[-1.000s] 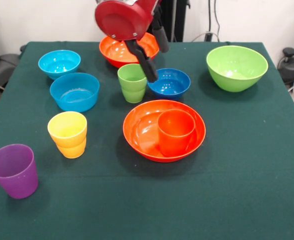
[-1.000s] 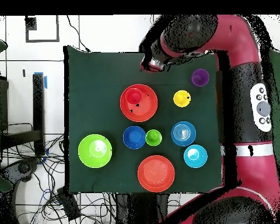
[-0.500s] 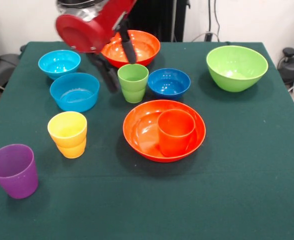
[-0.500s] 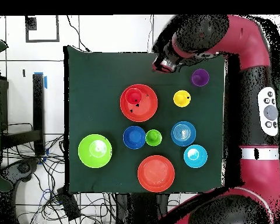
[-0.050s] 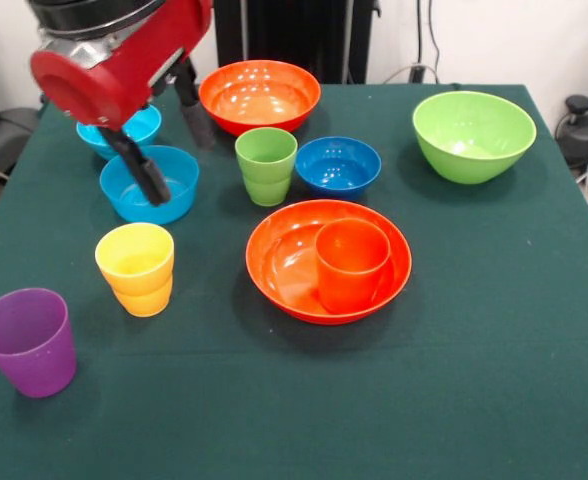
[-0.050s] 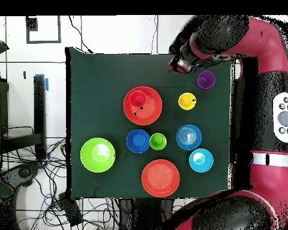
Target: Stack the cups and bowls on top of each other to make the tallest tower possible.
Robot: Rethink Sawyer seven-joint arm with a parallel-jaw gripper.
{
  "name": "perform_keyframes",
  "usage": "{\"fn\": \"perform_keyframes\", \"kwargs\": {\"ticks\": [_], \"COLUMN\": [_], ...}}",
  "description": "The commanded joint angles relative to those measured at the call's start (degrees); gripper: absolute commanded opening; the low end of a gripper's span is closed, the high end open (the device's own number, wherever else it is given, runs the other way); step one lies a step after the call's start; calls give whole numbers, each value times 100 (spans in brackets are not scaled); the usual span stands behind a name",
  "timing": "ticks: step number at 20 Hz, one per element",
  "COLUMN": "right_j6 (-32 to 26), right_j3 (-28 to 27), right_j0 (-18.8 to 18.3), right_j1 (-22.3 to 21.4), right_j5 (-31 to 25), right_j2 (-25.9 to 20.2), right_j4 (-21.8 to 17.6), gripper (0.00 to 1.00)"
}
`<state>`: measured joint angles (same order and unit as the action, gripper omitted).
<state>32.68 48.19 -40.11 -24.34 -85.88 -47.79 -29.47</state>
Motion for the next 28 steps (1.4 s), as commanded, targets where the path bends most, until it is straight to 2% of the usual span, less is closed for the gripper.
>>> {"fn": "perform_keyframes", "kwargs": {"ticks": [1, 4, 13, 17, 23, 28], "right_j6": [1703, 1877, 2648, 2822, 2878, 2759], "right_j3": [-535, -448, 387, 779, 1426, 1773], "right_j0": [360, 359, 271, 171, 34, 31], "right_j1": [298, 237, -300, -532, -807, -942], "right_j5": [409, 560, 724, 1109, 1637, 1678], "right_j2": [751, 920, 1614, 1764, 1845, 1843], "right_j4": [-365, -285, -57, 36, 216, 420], "gripper": [100, 100, 100, 100, 100, 100]}}
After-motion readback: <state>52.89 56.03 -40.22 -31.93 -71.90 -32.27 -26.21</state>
